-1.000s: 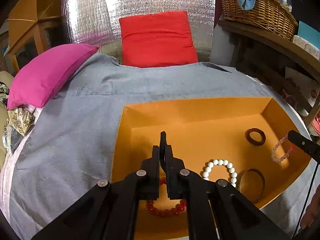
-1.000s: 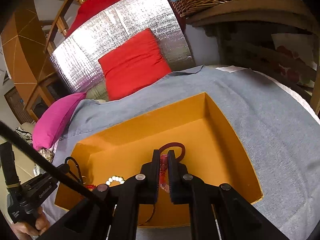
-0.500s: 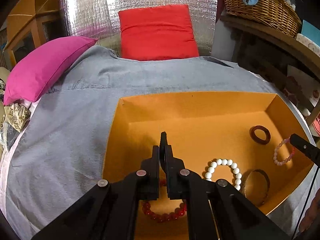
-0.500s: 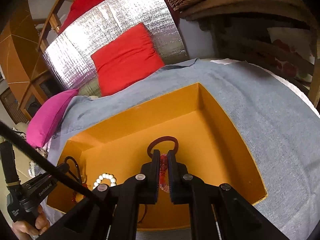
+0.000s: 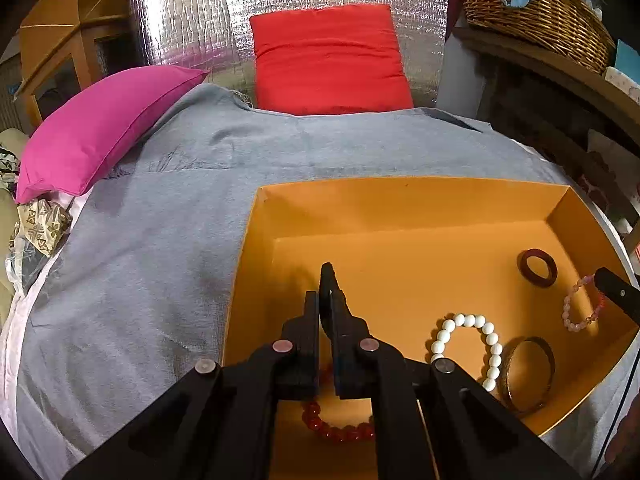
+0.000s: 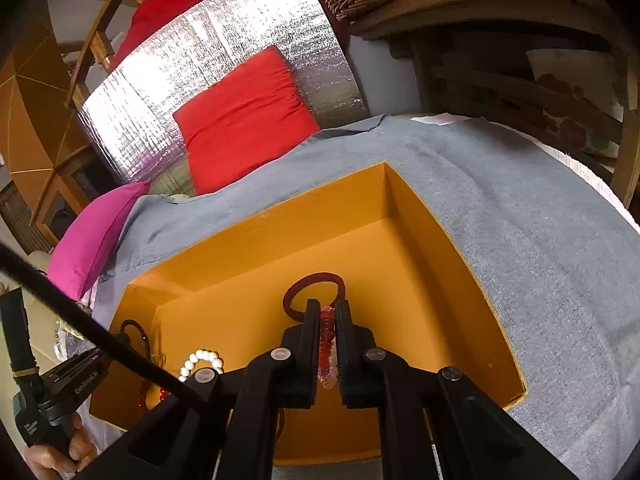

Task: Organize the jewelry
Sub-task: 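Lower the black cord loop into the box with the left tool while the right tool lowers the pink-white bracelet, then open both tools and withdraw them from the box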

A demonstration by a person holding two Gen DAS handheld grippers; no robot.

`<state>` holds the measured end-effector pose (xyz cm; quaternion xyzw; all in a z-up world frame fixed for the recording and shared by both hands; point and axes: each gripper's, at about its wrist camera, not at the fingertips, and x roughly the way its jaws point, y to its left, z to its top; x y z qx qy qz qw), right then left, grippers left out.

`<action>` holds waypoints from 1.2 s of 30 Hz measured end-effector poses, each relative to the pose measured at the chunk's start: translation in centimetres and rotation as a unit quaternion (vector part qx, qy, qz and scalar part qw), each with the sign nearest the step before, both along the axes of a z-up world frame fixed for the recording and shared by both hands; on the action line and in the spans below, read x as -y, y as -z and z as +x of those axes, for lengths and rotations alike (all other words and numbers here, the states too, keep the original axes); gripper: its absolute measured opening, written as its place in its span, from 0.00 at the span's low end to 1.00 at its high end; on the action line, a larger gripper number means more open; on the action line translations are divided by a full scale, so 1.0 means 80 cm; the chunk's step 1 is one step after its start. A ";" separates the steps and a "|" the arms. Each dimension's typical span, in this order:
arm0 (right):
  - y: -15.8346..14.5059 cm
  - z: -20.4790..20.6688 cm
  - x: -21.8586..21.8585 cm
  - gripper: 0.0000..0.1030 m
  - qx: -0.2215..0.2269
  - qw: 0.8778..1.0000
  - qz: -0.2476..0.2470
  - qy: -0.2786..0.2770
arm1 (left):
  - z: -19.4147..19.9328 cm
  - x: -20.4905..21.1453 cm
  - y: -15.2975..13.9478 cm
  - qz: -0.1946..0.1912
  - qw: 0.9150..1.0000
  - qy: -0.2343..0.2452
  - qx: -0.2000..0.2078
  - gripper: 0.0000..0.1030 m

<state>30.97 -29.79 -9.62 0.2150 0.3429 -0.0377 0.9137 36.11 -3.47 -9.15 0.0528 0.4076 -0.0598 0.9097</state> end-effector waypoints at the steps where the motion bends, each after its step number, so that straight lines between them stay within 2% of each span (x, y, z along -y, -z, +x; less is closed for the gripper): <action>1: 0.000 0.000 0.000 0.08 0.000 1.000 0.001 0.001 | 0.000 0.000 0.000 0.002 1.000 -0.002 -0.002 0.05; 7: 0.000 0.000 0.005 0.09 -0.001 1.000 0.014 0.002 | -0.001 0.001 -0.003 0.012 1.000 -0.007 -0.005 0.08; 8: -0.001 0.000 0.006 0.09 0.002 1.000 0.015 0.003 | -0.003 0.001 -0.004 0.013 1.000 -0.008 -0.004 0.15; 9: -0.002 -0.001 0.006 0.09 0.004 1.000 0.013 0.004 | -0.004 0.002 -0.005 0.015 1.000 -0.009 -0.003 0.28; 11: -0.005 -0.003 0.008 0.10 0.010 1.000 0.012 0.007 | -0.009 0.004 -0.009 0.024 1.000 -0.014 0.006 0.40; 14: -0.011 -0.007 0.011 0.14 0.018 1.000 0.014 0.010 | -0.015 0.006 -0.019 0.030 0.999 -0.014 0.016 0.42; 18: -0.016 -0.012 0.014 0.18 0.022 1.000 0.015 0.015 | -0.027 0.012 -0.032 0.029 0.999 -0.012 0.029 0.52; 21: -0.017 -0.015 0.019 0.25 0.023 0.999 0.020 0.019 | -0.038 0.018 -0.040 0.035 0.999 -0.007 0.038 0.54; 24: -0.021 -0.017 0.020 0.25 0.025 0.999 0.012 0.022 | -0.050 0.025 -0.047 0.041 0.998 -0.003 0.046 0.60; 31: -0.031 -0.029 0.023 0.25 0.032 0.999 0.006 0.024 | -0.072 0.029 -0.059 0.054 0.997 -0.002 0.059 0.62; 36: -0.039 -0.041 0.020 0.25 0.037 0.999 -0.004 0.018 | -0.093 0.026 -0.061 0.078 0.995 -0.005 0.062 0.64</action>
